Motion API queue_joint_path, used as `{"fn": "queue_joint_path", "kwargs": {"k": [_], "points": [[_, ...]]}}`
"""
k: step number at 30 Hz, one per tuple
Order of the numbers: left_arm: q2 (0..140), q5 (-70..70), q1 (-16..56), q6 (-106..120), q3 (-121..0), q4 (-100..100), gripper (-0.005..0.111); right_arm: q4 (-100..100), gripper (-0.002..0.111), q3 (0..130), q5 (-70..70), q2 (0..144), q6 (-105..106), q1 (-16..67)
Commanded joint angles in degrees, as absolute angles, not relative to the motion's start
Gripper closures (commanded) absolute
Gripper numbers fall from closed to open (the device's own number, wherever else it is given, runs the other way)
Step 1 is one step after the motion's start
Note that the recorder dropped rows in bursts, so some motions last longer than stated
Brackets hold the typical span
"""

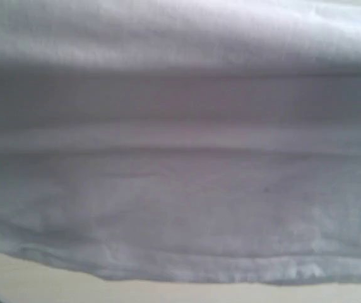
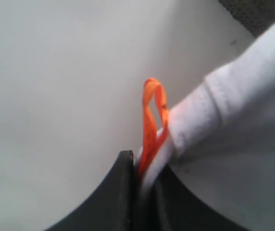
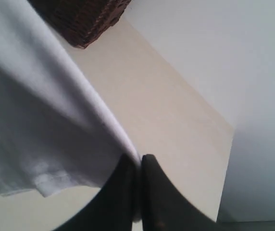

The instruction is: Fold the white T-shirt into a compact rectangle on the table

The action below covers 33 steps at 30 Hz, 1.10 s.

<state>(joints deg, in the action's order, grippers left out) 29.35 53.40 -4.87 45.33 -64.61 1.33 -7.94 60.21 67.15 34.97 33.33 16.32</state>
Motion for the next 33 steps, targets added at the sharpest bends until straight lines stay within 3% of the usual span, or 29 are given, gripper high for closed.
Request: {"fn": "queue_joint_path", "kwargs": {"k": [1,5,12,17,22,25,27,30,33], "points": [[35.6,58.8,-4.5,45.4,-56.6,0.9,0.107,-11.2,0.108,55.0,68.5,46.0,33.1,18.3],[43.0,52.3,-4.5,46.9,-46.0,1.7,0.107,-12.9,0.108,50.2,65.8,59.0,34.6,18.3],[59.5,28.5,-4.7,47.7,-38.2,16.2,0.107,-16.2,0.108,49.5,41.3,78.2,28.2,18.3],[78.0,0.8,-6.4,47.4,-38.2,21.7,0.107,-37.8,0.107,49.5,25.1,91.0,15.9,18.3],[88.8,-15.0,-12.4,45.7,-38.2,14.4,0.104,-64.2,0.078,50.0,12.4,95.0,-13.4,15.2],[90.8,-19.9,-13.0,45.7,-38.2,11.0,0.091,-68.0,0.068,51.2,13.5,95.7,-20.8,14.4],[91.1,-21.6,-13.0,44.9,-38.2,9.2,0.076,-67.6,0.066,52.3,13.8,95.7,-24.2,14.2],[91.1,-22.1,-13.0,39.5,-38.2,7.5,0.051,-67.4,0.066,53.5,13.5,94.8,-33.3,14.2],[90.9,-22.0,-13.0,35.0,-38.2,2.8,0.042,-61.3,0.073,53.6,11.8,93.1,-34.3,14.7]]}}
